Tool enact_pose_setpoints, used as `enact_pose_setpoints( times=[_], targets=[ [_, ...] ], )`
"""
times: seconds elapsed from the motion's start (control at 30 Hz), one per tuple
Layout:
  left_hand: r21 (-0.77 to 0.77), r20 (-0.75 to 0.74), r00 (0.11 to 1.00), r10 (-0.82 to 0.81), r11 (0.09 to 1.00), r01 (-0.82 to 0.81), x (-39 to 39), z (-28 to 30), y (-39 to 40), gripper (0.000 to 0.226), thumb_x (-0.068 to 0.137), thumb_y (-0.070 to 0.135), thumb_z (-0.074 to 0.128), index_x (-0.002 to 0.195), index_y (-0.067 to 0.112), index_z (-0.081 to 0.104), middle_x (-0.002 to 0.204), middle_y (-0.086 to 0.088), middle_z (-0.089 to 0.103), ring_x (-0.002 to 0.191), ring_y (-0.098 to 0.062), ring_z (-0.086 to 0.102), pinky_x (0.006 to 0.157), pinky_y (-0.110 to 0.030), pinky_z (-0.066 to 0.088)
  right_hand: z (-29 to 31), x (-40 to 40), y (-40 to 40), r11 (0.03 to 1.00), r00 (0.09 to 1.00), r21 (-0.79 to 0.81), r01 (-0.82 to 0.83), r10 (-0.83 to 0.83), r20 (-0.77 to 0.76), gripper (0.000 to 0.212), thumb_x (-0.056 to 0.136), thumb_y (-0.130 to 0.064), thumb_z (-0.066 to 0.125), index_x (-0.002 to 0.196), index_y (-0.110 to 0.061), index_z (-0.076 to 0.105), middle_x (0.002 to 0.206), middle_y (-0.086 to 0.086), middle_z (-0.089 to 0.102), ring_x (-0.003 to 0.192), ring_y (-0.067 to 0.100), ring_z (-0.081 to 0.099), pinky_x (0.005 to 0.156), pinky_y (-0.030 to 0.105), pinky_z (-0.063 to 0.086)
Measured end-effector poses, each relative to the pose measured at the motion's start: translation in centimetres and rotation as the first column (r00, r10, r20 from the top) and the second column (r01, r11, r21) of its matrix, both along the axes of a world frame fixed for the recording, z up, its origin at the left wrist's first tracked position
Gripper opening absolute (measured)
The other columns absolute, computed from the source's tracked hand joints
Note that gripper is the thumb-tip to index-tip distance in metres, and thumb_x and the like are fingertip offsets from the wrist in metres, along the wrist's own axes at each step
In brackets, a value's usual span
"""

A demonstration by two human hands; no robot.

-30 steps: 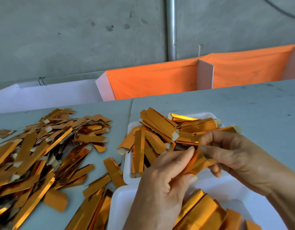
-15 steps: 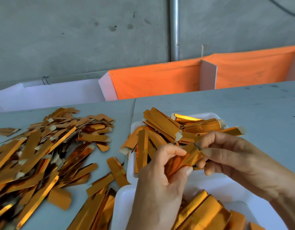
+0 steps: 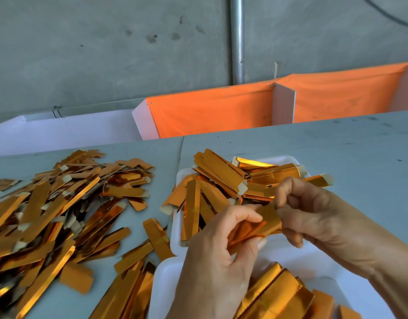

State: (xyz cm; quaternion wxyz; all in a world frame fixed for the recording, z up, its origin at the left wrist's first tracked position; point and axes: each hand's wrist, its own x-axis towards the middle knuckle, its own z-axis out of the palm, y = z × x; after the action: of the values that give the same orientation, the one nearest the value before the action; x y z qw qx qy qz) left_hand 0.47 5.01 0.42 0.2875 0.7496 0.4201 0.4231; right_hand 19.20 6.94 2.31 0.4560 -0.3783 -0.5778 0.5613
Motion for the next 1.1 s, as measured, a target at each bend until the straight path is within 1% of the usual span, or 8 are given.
enact_pose_setpoints(
  times=[0.1, 0.27, 0.37, 0.47, 0.6, 0.73, 0.93, 1.1],
  targets=[
    [0.049, -0.081, 0.996, 0.037, 0.998, -0.033, 0.1, -0.1, -0.1, 0.039, 0.084, 0.022, 0.069, 0.103, 0.05, 0.05, 0.107, 0.03, 0.06, 0.103, 0.004, 0.057, 0.085, -0.011, 0.046, -0.1, 0.0, 0.0, 0.999, 0.995, 0.039, 0.033, -0.037, 0.093, 0.006, 0.069, -0.011, 0.065, 0.071, -0.014, 0.06, 0.052, 0.001, 0.046, 0.044, 0.013, 0.041, 0.046, 0.018, 0.04],
    [0.055, -0.055, 0.998, 0.041, 0.998, -0.038, 0.0, 0.0, -0.1, 0.04, 0.084, 0.019, 0.069, 0.103, 0.049, 0.052, 0.11, 0.032, 0.06, 0.106, 0.004, 0.057, 0.086, -0.01, 0.046, -0.2, 1.0, 0.3, 0.977, 0.969, -0.133, -0.168, 0.139, -0.202, 0.019, 0.079, -0.021, 0.058, 0.088, -0.007, 0.068, 0.065, 0.005, 0.051, 0.052, 0.014, 0.048, 0.047, 0.022, 0.044],
    [0.036, -0.028, 0.999, 0.027, 0.999, -0.026, -0.1, 0.1, -0.1, 0.041, 0.083, 0.015, 0.069, 0.104, 0.046, 0.054, 0.108, 0.029, 0.062, 0.103, 0.005, 0.059, 0.083, -0.009, 0.047, -0.6, 1.2, 0.6, 0.952, 0.927, -0.169, -0.257, 0.193, -0.32, 0.023, 0.075, -0.02, 0.069, 0.095, -0.01, 0.07, 0.069, 0.006, 0.056, 0.055, 0.014, 0.053, 0.048, 0.023, 0.047],
    [0.046, -0.031, 0.999, 0.022, 0.999, -0.02, -0.2, 0.1, 0.0, 0.042, 0.082, 0.012, 0.07, 0.103, 0.045, 0.055, 0.106, 0.028, 0.063, 0.102, 0.005, 0.06, 0.081, -0.007, 0.046, -0.8, 1.1, 0.6, 0.94, 0.901, -0.17, -0.295, 0.215, -0.376, 0.037, 0.066, -0.022, 0.086, 0.097, -0.009, 0.07, 0.07, 0.007, 0.056, 0.057, 0.014, 0.056, 0.048, 0.023, 0.05],
    [0.068, -0.103, 0.994, 0.041, 0.997, -0.034, -0.1, -0.1, -0.1, 0.038, 0.082, 0.02, 0.07, 0.102, 0.048, 0.053, 0.107, 0.029, 0.06, 0.106, 0.004, 0.056, 0.085, -0.007, 0.045, -0.9, 0.7, 0.7, 0.958, 0.944, -0.205, -0.202, 0.134, -0.301, 0.039, 0.054, -0.022, 0.092, 0.082, -0.01, 0.068, 0.059, 0.006, 0.049, 0.048, 0.013, 0.05, 0.044, 0.02, 0.045],
    [0.054, -0.127, 0.991, 0.036, 0.998, -0.029, -0.1, -0.2, -0.1, 0.038, 0.083, 0.023, 0.069, 0.102, 0.05, 0.051, 0.109, 0.03, 0.058, 0.107, 0.006, 0.054, 0.086, -0.007, 0.044, -1.0, 0.3, 0.7, 0.964, 0.967, -0.23, -0.133, 0.075, -0.244, 0.021, 0.059, -0.014, 0.081, 0.074, -0.012, 0.066, 0.054, 0.006, 0.047, 0.043, 0.014, 0.045, 0.04, 0.02, 0.042],
    [0.039, -0.113, 0.994, 0.015, 0.999, -0.011, -0.1, -0.1, -0.1, 0.04, 0.084, 0.02, 0.069, 0.105, 0.049, 0.05, 0.108, 0.025, 0.061, 0.106, 0.002, 0.057, 0.086, -0.014, 0.048, -0.2, 0.5, 0.4, 0.949, 0.972, -0.268, -0.166, 0.111, -0.209, 0.017, 0.059, -0.015, 0.078, 0.07, -0.011, 0.065, 0.055, 0.008, 0.051, 0.045, 0.015, 0.052, 0.042, 0.021, 0.046],
    [0.069, -0.171, 0.985, 0.023, 0.998, -0.012, -0.1, -0.2, -0.1, 0.042, 0.085, 0.023, 0.067, 0.108, 0.051, 0.045, 0.112, 0.028, 0.056, 0.109, 0.003, 0.053, 0.088, -0.012, 0.045, 0.1, 0.5, 0.2, 0.964, 0.996, -0.25, -0.087, 0.078, -0.049, 0.006, 0.066, -0.008, 0.069, 0.068, -0.012, 0.066, 0.058, 0.012, 0.052, 0.045, 0.018, 0.052, 0.042, 0.022, 0.047]
  ],
)
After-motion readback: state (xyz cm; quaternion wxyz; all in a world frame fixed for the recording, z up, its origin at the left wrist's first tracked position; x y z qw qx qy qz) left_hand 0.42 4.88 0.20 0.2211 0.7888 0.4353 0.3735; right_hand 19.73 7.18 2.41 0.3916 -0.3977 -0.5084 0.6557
